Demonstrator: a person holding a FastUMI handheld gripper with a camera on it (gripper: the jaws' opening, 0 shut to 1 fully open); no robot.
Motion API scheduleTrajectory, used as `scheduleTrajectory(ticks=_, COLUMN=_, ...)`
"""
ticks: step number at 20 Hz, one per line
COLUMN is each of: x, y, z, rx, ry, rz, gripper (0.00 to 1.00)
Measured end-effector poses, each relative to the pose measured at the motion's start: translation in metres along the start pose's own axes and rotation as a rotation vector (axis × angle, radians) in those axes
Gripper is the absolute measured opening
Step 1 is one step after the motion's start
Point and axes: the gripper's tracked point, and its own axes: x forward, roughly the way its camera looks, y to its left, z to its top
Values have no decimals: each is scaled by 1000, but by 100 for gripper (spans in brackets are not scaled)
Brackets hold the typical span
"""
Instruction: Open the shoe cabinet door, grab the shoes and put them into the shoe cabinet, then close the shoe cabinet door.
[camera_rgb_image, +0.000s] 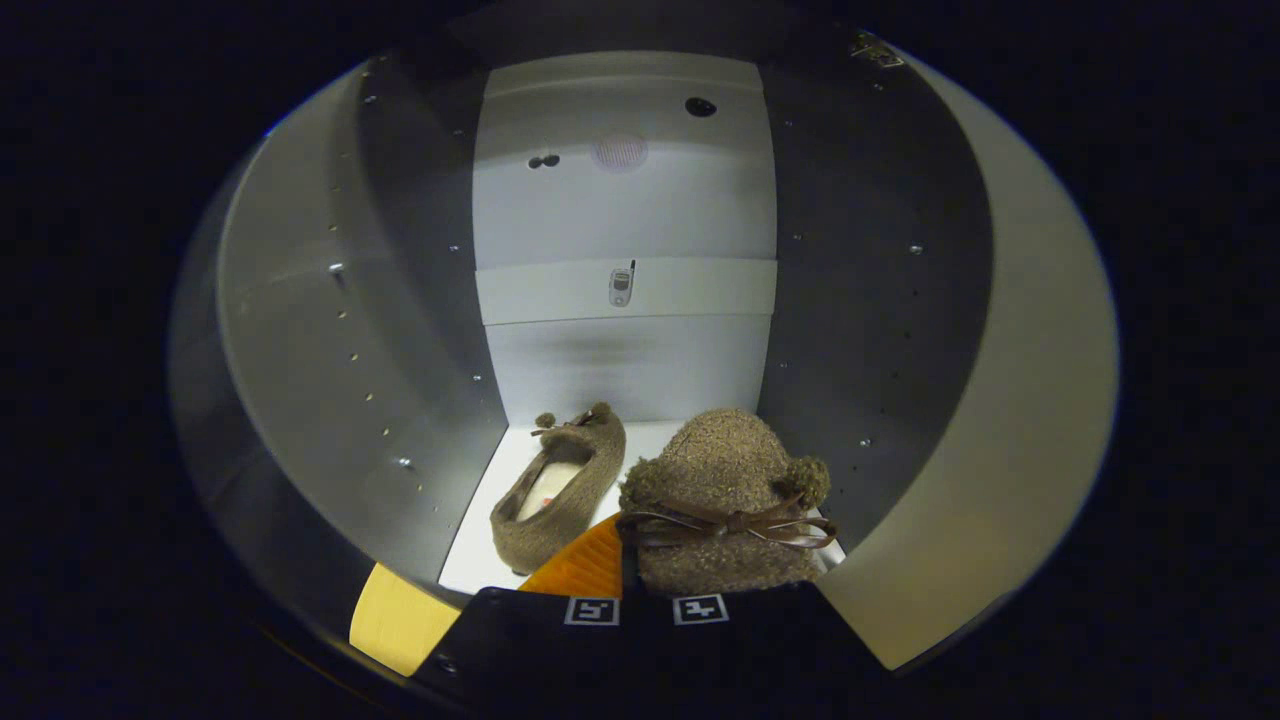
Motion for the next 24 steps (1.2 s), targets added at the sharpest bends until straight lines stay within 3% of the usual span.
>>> scheduleTrajectory(ticks=6, x=59, y=-9, z=20, rx=-21, ry=41, rz=-10, gripper=5)
scheduleTrajectory(ticks=14, x=157, y=-12, z=-14, rx=-10, ry=197, rz=40, gripper=4)
scheduleTrajectory(ticks=19, x=185, y=-18, z=-35, rx=-38, ry=264, rz=10, gripper=4)
scheduleTrajectory(ticks=24, x=183, y=-17, z=-37, rx=-54, ry=263, rz=16, gripper=6)
